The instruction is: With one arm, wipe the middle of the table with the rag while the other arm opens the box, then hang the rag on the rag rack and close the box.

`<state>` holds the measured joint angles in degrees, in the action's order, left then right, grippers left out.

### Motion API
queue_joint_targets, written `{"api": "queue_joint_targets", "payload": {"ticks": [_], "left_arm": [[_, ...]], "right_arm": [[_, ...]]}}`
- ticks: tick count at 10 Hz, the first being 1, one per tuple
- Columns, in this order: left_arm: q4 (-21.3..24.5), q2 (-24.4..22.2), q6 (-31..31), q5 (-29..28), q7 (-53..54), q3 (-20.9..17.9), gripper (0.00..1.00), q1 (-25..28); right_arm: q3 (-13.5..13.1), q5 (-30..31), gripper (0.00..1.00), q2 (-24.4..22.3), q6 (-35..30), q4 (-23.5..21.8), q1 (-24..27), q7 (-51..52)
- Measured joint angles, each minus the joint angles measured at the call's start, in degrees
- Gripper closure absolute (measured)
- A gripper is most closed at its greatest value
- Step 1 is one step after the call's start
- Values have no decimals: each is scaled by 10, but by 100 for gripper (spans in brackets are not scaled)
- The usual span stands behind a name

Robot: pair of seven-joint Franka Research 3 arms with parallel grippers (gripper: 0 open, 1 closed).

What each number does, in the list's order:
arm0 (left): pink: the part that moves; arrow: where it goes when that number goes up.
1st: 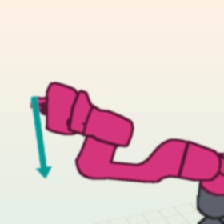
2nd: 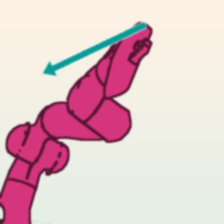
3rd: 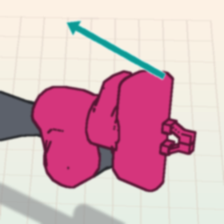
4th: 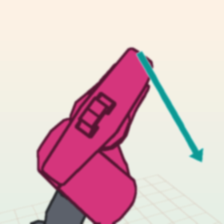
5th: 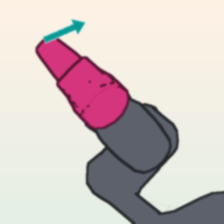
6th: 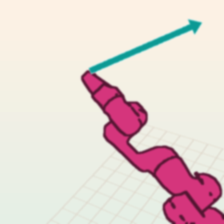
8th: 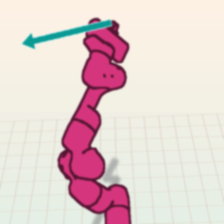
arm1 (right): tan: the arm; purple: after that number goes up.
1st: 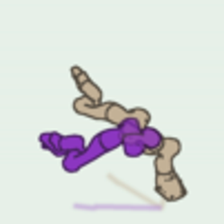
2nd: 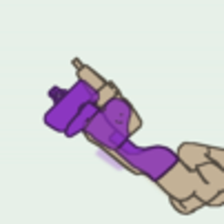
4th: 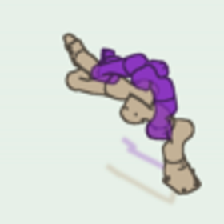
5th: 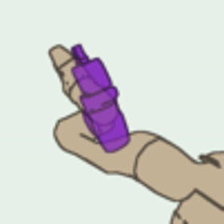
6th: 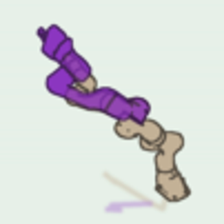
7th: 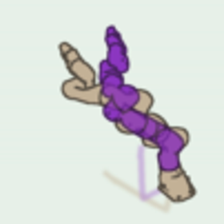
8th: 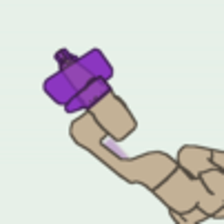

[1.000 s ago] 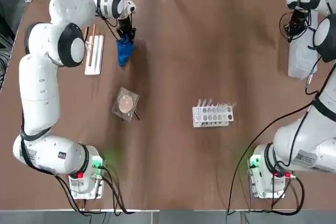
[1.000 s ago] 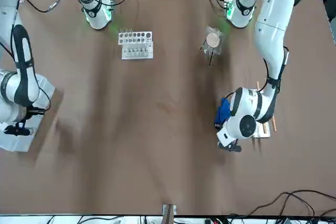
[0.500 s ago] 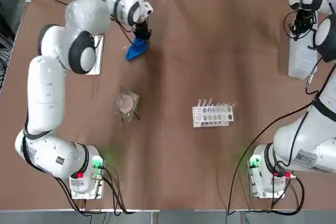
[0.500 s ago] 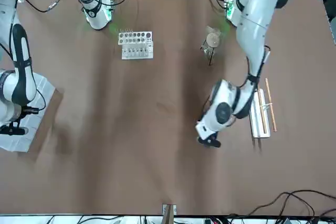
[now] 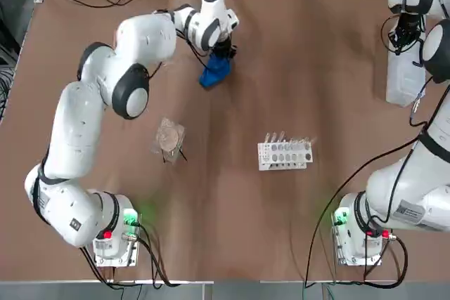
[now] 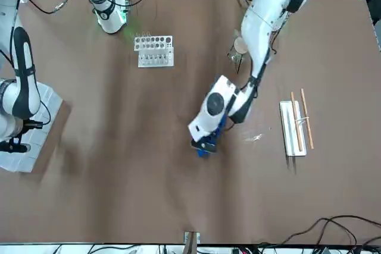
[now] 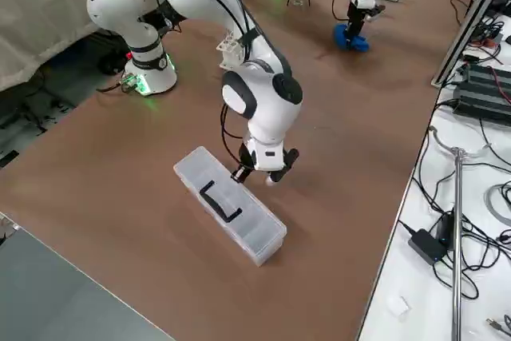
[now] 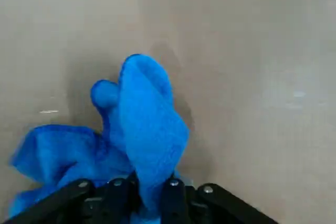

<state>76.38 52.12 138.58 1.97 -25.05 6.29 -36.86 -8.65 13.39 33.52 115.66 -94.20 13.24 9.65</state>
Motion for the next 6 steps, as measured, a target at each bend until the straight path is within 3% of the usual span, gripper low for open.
{"api": "queue_joint_targets", "payload": {"ticks": [3, 6], "left_arm": [[-7, 2, 22, 3, -18, -2, 86, -47], [-7, 9, 15, 3, -15, -16, 86, -6]], "right_arm": [[-3, 0, 99, -9, -40, 14, 0, 0], [-16, 1, 99, -35, -67, 22, 15, 29]]}}
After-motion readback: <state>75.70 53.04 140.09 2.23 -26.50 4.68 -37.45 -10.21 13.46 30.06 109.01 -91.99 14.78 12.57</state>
